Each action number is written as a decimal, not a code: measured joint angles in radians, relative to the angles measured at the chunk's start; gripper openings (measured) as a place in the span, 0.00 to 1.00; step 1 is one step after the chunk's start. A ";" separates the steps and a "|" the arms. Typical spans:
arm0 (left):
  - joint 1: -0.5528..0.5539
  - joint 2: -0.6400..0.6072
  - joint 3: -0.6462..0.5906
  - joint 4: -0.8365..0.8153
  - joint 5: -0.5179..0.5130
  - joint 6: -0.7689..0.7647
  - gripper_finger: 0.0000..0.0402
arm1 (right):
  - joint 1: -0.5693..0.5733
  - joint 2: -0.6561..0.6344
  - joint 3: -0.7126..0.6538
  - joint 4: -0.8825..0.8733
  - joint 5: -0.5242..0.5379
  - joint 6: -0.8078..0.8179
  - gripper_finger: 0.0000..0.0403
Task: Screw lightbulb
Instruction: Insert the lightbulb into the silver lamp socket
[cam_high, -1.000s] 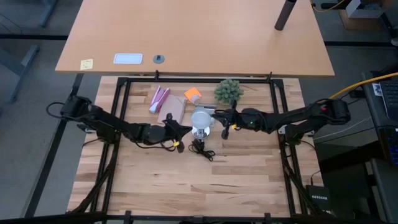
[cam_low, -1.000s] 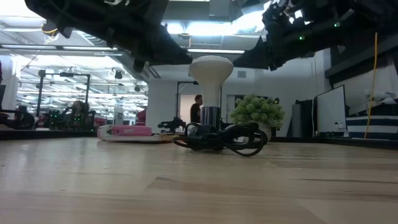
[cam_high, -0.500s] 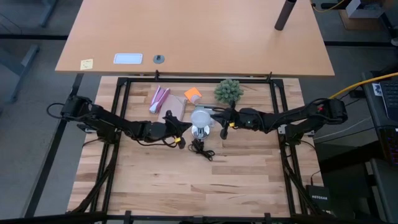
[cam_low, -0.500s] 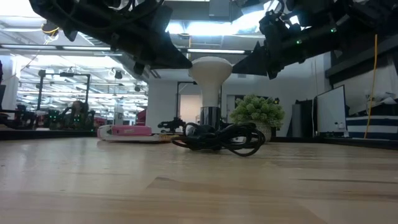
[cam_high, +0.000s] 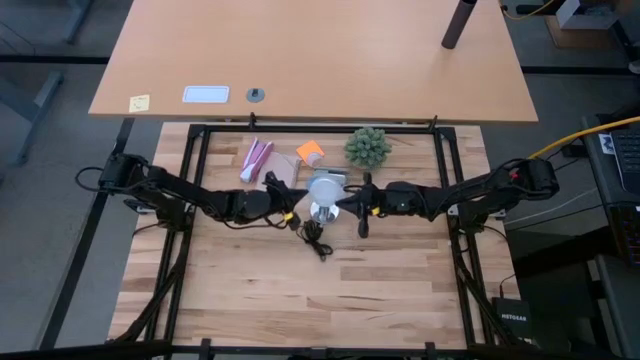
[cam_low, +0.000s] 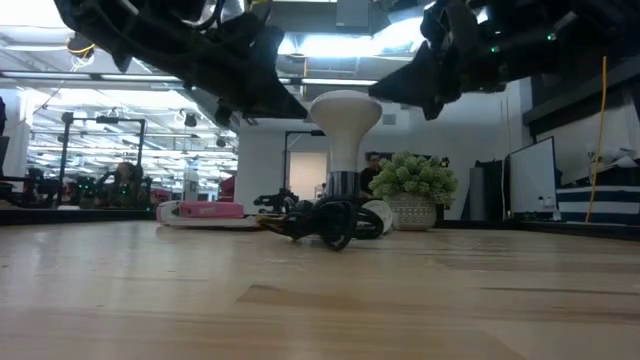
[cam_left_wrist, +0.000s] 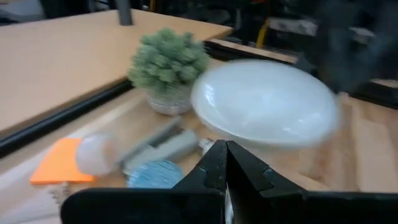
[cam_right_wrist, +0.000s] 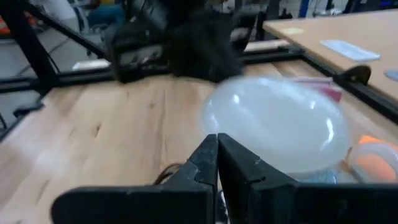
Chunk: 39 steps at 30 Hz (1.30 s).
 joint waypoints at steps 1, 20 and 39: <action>0.000 0.000 0.000 -0.001 0.002 -0.005 0.00 | 0.006 0.000 0.000 0.014 0.002 -0.002 0.04; -0.060 -0.096 0.000 0.020 -0.024 0.074 0.00 | 0.014 -0.114 0.001 0.069 0.096 -0.148 0.04; -0.169 0.016 0.000 0.177 -0.024 0.029 0.00 | -0.161 -0.150 0.001 -0.109 0.028 -0.177 0.04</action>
